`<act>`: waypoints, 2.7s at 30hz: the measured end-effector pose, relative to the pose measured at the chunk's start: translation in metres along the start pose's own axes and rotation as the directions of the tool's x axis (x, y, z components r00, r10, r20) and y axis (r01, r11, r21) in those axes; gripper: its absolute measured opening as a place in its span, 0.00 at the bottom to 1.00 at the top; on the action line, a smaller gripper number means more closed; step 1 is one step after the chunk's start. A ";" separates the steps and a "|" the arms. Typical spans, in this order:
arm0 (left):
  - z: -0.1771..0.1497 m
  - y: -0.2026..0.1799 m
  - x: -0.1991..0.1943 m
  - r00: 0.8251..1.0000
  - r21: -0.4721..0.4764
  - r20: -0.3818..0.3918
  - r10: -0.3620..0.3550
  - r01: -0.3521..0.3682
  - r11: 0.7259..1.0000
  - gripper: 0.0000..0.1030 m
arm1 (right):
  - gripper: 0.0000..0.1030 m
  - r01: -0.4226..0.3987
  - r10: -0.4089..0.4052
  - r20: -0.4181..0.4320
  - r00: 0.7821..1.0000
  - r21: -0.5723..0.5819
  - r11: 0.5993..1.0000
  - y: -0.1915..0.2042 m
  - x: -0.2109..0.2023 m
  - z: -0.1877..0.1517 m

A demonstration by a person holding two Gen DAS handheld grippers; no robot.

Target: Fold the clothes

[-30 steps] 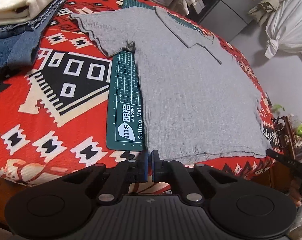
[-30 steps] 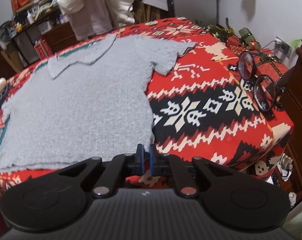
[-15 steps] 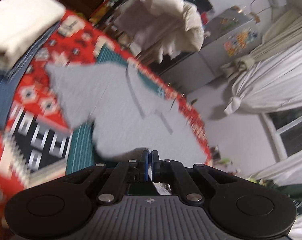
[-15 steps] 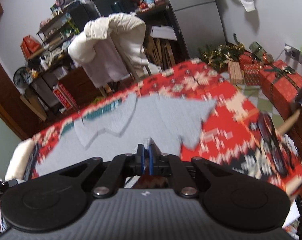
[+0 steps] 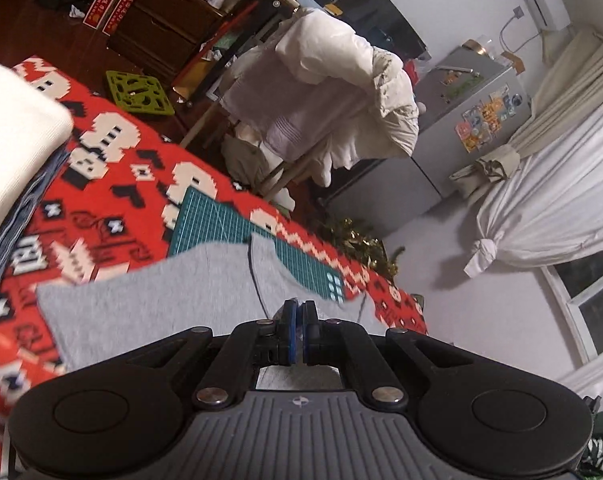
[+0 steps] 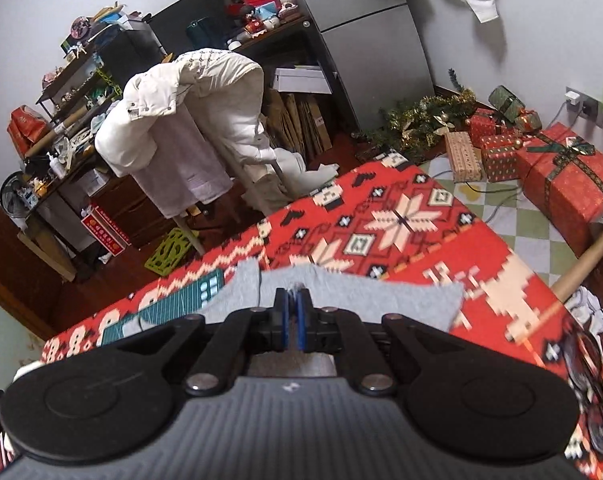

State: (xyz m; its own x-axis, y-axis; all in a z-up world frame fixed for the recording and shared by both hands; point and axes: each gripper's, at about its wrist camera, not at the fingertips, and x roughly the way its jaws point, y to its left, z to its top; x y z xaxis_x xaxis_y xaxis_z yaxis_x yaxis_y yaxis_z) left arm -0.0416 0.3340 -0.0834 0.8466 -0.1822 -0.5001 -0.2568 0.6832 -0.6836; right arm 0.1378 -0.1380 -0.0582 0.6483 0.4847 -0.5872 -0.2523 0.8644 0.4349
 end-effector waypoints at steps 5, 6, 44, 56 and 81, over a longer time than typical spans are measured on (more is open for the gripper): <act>0.013 0.002 0.021 1.000 0.021 0.007 0.019 -0.019 1.000 0.02 | 0.04 0.007 -0.007 -0.002 1.000 -0.031 1.000 0.013 0.030 0.011; 0.016 0.002 0.025 1.000 0.027 0.007 0.024 -0.024 0.999 0.02 | 0.04 0.014 -0.014 -0.005 1.000 -0.039 0.999 0.015 0.037 0.012; 0.039 0.043 0.108 0.982 -0.079 -0.079 0.170 -0.177 0.981 0.03 | 0.05 0.093 -0.097 -0.150 0.984 -0.038 0.995 0.005 0.174 0.011; 0.039 0.031 0.099 0.988 0.010 -0.054 0.146 -0.145 0.989 0.18 | 0.12 0.074 -0.076 -0.118 0.990 -0.025 0.997 0.007 0.165 0.012; 0.006 -0.005 0.155 0.945 0.616 -0.007 0.328 -0.255 0.745 0.27 | 0.12 0.106 -0.132 -0.111 0.985 -0.209 0.972 0.022 0.169 -0.002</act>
State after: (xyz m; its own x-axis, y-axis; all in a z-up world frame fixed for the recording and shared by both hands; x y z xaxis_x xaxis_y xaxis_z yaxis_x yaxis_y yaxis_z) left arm 0.0936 0.3064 -0.1545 0.7120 0.0473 -0.7006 -0.1196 0.9913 -0.0546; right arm 0.2404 -0.0370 -0.1495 0.5924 0.3784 -0.7113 -0.3267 0.9198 0.2172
